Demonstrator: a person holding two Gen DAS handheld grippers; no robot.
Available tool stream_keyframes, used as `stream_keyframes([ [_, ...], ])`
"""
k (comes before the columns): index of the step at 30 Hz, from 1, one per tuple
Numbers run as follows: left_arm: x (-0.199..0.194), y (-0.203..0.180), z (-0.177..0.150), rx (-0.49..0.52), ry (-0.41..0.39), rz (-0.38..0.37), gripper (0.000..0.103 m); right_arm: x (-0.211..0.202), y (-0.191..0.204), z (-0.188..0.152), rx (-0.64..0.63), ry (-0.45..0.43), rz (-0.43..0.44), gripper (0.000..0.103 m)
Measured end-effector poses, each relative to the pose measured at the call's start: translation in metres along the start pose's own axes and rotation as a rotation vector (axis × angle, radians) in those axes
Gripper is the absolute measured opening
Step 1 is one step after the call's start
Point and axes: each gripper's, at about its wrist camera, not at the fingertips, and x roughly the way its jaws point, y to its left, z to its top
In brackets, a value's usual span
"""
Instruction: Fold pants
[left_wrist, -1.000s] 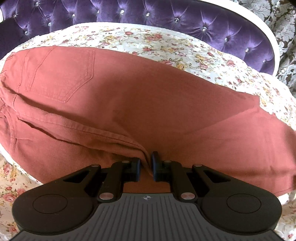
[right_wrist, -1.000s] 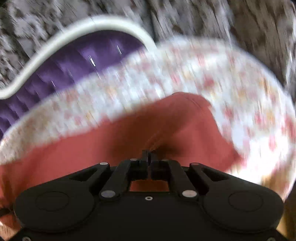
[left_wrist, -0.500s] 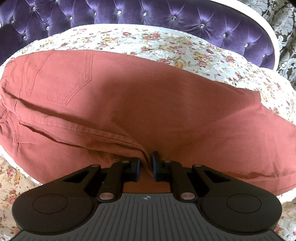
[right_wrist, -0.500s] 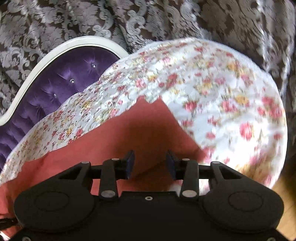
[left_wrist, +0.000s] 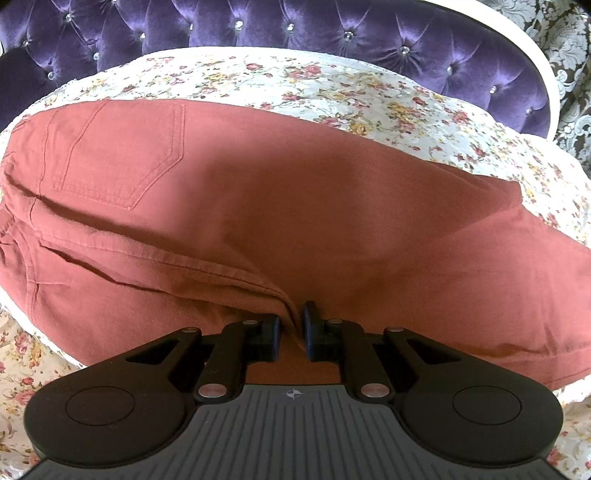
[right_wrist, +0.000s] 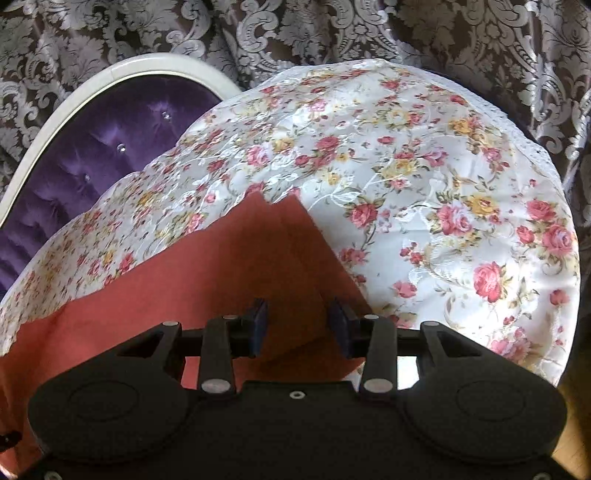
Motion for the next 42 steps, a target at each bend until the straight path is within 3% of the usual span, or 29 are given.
stream_keyframes([
  [2, 0.000, -0.001, 0.000, -0.005, 0.001, -0.001, 0.013, 0.001, 0.002, 0.000, -0.010, 0.003, 0.011, 0.042],
  [3, 0.000, -0.001, 0.000, -0.006, 0.001, -0.001, 0.012, 0.002, 0.005, 0.001, -0.021, 0.006, 0.012, 0.023],
  [4, 0.000, -0.001, 0.001, -0.006, 0.000, 0.000, 0.012, 0.002, 0.008, 0.001, -0.039, 0.005, 0.008, 0.013],
  [6, -0.003, -0.001, 0.002, -0.015, -0.009, -0.001, 0.009, -0.002, 0.014, 0.002, -0.065, -0.025, 0.007, 0.010],
  [9, -0.019, -0.002, 0.008, -0.020, -0.054, -0.002, 0.007, -0.028, 0.024, 0.009, -0.094, -0.121, 0.026, 0.009],
  [12, -0.048, -0.005, 0.008, -0.014, -0.119, -0.020, 0.007, -0.056, 0.030, 0.013, -0.146, -0.200, -0.013, 0.008],
  [16, -0.057, -0.012, -0.009, 0.012, -0.115, -0.018, 0.007, -0.056, 0.018, 0.011, -0.127, -0.161, -0.065, 0.008],
  [21, -0.014, -0.008, -0.031, 0.016, 0.010, 0.011, 0.007, -0.031, 0.001, -0.001, -0.071, -0.042, -0.069, 0.008],
  [32, -0.018, -0.013, -0.034, 0.064, -0.017, 0.034, 0.008, -0.032, 0.009, -0.006, -0.157, -0.033, -0.130, 0.006],
  [36, -0.021, -0.009, -0.031, 0.033, -0.022, 0.006, 0.008, -0.060, 0.013, -0.011, -0.198, -0.149, -0.123, 0.004],
  [39, -0.029, -0.012, -0.030, 0.044, -0.061, 0.005, 0.008, -0.075, 0.014, -0.011, -0.247, -0.239, -0.230, 0.004],
  [41, -0.031, -0.016, -0.032, 0.065, -0.079, 0.017, 0.008, -0.065, 0.003, -0.007, -0.220, -0.167, -0.219, 0.004],
  [42, -0.026, -0.017, -0.033, 0.074, -0.057, 0.026, 0.008, -0.057, -0.006, -0.004, -0.170, -0.106, -0.171, 0.004],
])
